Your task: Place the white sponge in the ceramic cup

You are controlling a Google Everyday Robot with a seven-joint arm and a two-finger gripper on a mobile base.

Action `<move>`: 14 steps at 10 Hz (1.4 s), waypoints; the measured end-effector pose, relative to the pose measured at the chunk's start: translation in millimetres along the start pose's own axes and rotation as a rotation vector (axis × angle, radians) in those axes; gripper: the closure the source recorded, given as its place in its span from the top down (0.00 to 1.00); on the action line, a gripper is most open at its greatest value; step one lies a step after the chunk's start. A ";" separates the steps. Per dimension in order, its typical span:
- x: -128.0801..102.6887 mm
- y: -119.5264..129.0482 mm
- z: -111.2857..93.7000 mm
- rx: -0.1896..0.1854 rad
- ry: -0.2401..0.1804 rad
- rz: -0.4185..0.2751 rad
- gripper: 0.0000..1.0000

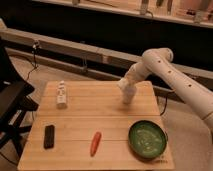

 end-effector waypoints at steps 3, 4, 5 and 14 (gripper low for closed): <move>6.7 3.4 -0.7 -0.001 0.026 0.039 0.01; 11.9 6.4 -2.8 0.002 0.036 0.052 0.01; 15.3 8.3 -4.3 0.004 0.043 0.059 0.07; 25.9 7.5 9.6 -0.005 0.092 0.063 0.80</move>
